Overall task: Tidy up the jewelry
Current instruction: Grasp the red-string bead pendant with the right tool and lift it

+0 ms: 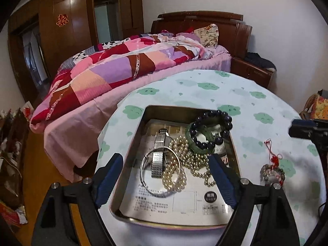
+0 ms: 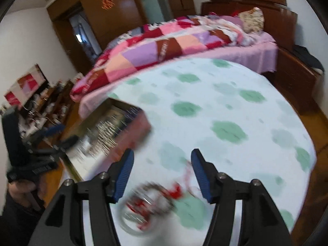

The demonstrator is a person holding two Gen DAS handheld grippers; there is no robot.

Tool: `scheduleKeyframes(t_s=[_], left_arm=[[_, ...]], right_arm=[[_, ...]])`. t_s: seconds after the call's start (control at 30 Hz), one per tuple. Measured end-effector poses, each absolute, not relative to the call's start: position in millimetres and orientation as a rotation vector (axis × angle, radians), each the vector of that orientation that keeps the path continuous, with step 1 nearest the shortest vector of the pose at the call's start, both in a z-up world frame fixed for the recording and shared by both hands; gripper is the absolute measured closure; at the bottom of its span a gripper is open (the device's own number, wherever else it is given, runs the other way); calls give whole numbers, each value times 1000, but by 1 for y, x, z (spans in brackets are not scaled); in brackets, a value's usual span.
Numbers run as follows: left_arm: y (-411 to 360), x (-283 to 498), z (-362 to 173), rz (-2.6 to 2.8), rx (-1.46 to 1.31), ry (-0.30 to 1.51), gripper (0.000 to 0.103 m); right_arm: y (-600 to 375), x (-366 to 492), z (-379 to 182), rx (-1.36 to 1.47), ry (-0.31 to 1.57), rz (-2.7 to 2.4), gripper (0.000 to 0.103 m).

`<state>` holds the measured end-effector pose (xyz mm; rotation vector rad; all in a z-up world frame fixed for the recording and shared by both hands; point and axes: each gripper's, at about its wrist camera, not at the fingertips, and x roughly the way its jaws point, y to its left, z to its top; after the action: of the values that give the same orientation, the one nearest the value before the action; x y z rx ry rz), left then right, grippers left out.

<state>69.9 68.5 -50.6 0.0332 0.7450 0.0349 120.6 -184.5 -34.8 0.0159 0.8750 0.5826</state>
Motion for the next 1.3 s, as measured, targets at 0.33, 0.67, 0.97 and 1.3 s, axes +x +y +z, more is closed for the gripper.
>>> scheduleKeyframes(t_s=[0.33,0.67,0.97,1.3], left_arm=[[29,42,-49,12,110,730,18],[8,43,-50,-42,102,743,18],[-23,69,-49,-83,156,759,18],[-38,80,-67,-90,163,811,18]], right_arm=[[-186,107,-77,-41,964,557,65],[-183,105,-93,59,1060,645,79],[-202,113,-74,79,968,547,83],[-167,152,-96,-95,985,475,76]])
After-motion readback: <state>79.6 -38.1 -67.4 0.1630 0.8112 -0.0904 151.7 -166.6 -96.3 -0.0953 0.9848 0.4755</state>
